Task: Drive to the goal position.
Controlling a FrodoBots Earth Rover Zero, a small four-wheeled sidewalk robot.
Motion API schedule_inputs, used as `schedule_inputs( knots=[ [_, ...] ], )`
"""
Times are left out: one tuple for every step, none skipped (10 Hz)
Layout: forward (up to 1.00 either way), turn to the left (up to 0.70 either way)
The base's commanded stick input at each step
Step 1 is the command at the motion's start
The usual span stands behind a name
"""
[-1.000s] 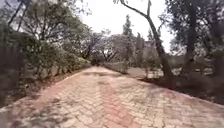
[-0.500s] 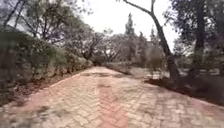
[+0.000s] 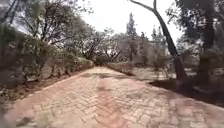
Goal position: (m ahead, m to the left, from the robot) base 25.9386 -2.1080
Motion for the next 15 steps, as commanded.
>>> schedule_inputs(
  knots=[
    [0.7, 0.0],
    [0.7, 0.0],
    [0.7, 0.0],
    [0.7, 0.0],
    [0.7, 0.0],
    [0.7, 0.0],
    [0.7, 0.0],
    [0.7, 0.0],
    [0.7, 0.0],
    [0.7, 0.0],
    [0.7, 0.0],
    [0.7, 0.0],
    [0.7, 0.0],
    [0.7, 0.0],
    [0.7, 0.0]
  ],
)
